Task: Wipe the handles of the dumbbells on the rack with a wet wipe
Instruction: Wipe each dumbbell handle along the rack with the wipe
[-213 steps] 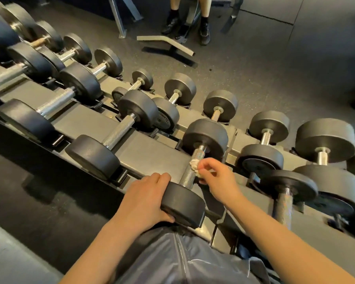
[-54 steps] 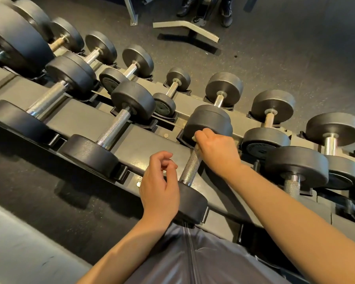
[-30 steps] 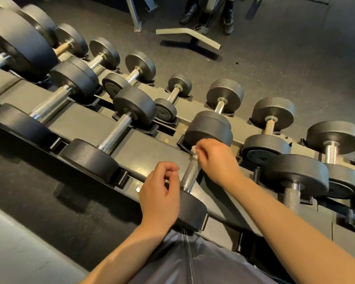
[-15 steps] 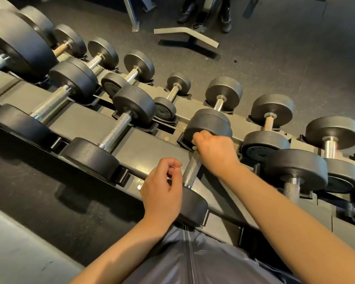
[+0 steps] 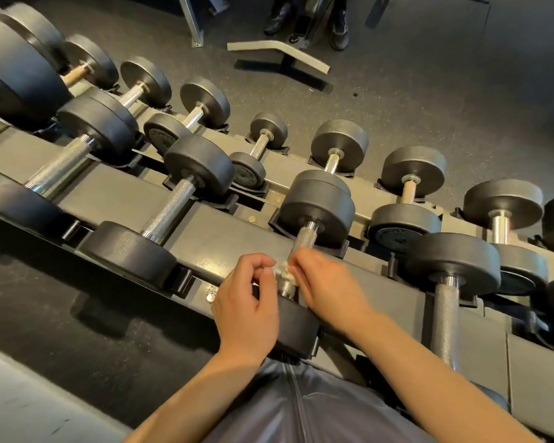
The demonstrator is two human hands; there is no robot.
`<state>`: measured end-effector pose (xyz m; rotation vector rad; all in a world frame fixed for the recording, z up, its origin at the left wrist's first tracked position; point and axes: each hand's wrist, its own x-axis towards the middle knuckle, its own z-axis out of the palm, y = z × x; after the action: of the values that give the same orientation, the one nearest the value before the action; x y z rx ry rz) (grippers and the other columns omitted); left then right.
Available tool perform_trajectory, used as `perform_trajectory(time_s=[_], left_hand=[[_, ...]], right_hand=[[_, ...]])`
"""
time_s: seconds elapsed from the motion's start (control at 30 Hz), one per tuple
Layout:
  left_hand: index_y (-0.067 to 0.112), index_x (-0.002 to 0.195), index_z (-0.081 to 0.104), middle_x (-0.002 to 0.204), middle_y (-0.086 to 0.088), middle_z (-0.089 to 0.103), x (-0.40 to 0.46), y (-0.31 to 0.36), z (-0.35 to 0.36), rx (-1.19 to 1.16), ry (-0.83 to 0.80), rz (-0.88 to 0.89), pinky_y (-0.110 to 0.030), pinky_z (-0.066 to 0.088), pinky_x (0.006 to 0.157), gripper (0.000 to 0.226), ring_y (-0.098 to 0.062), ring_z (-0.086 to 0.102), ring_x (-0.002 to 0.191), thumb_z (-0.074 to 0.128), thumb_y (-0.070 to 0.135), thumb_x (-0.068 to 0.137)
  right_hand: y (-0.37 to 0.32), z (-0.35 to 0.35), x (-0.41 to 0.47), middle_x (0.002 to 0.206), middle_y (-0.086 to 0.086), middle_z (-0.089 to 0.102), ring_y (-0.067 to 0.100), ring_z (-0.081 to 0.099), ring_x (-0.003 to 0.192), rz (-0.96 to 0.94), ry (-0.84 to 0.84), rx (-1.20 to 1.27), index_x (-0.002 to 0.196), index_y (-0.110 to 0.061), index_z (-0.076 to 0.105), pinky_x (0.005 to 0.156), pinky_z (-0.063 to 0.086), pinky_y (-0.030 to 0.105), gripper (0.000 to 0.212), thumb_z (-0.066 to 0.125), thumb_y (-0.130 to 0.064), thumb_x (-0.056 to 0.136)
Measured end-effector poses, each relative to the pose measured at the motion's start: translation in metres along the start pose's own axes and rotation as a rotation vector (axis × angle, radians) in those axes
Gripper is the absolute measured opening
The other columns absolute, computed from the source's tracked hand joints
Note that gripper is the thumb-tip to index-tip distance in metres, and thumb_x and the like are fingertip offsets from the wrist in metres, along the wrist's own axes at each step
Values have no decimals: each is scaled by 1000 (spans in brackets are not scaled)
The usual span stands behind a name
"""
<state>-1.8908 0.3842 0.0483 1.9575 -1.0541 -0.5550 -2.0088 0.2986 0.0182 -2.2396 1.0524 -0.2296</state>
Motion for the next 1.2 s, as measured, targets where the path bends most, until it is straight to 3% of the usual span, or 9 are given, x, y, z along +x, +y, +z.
perform_trajectory(time_s=[0.1, 0.23, 0.47, 0.63, 0.73, 0.8, 0.97, 1.07, 1.2], left_hand=[[37, 93, 53, 71, 16, 56, 0, -1, 0, 13, -1, 27, -30, 44, 60, 12, -8, 55, 66, 42, 36, 90], [32, 94, 54, 71, 18, 54, 1, 1, 1, 19, -16, 44, -30, 46, 61, 14, -8, 55, 64, 41, 36, 91], [29, 91, 56, 67, 18, 52, 1, 0, 0, 15, -17, 60, -28, 41, 56, 13, -5, 50, 59, 44, 34, 88], [30, 90, 55, 66, 17, 52, 1, 1, -1, 43, -15, 88, -25, 40, 54, 10, -7, 51, 60, 46, 34, 87], [31, 89, 55, 68, 19, 53, 1, 1, -1, 36, -12, 94, -24, 39, 54, 10, -6, 52, 63, 46, 34, 87], [31, 89, 55, 68, 20, 52, 1, 2, -1, 32, -15, 99, -24, 38, 54, 9, -5, 51, 62, 46, 34, 87], [32, 89, 54, 66, 17, 53, 1, 2, -1, 38, -8, 93, -25, 36, 53, 9, -4, 48, 56, 46, 35, 86], [30, 89, 54, 65, 19, 51, 1, 2, -1, 35, -20, 104, -22, 34, 54, 10, -3, 47, 56, 45, 34, 87], [30, 89, 55, 65, 18, 51, 2, 1, -2, 41, -13, 107, -22, 35, 53, 10, -4, 49, 57, 46, 33, 87]], right_hand=[[0, 6, 19, 97, 8, 59, 28, 61, 75, 229, 175, 23, 106, -12, 51, 63, 51, 39, 21, 41, -29, 100], [11, 2, 37, 89, 10, 59, 32, 61, 67, 265, 274, -245, 105, -8, 53, 54, 38, 31, 16, 57, -15, 91], [0, 4, 16, 76, -5, 55, 12, 55, 68, 477, 307, 332, 93, -19, 50, 56, 38, 22, 5, 49, -22, 97], [-15, 8, -14, 71, -8, 50, 8, 49, 62, 538, 48, 494, 94, -23, 46, 54, 35, 20, 12, 58, -24, 92], [-11, 6, -14, 75, -3, 53, 13, 54, 66, 597, -47, 607, 89, -30, 43, 65, 50, 31, 19, 59, -20, 91], [-9, 9, -11, 76, 1, 56, 15, 59, 65, 658, 17, 699, 87, -30, 46, 71, 56, 42, 16, 56, -18, 92], [-1, 11, 13, 65, 1, 56, 13, 53, 54, 831, 308, 914, 85, -15, 54, 51, 47, 27, 11, 50, -13, 95], [5, 7, 37, 65, 3, 55, 15, 53, 58, 1032, 461, 1074, 71, -14, 54, 56, 47, 29, 27, 50, -22, 96], [-3, 11, 39, 78, 10, 58, 20, 55, 69, 1090, 429, 1122, 74, -14, 59, 64, 47, 32, 27, 47, -23, 97]])
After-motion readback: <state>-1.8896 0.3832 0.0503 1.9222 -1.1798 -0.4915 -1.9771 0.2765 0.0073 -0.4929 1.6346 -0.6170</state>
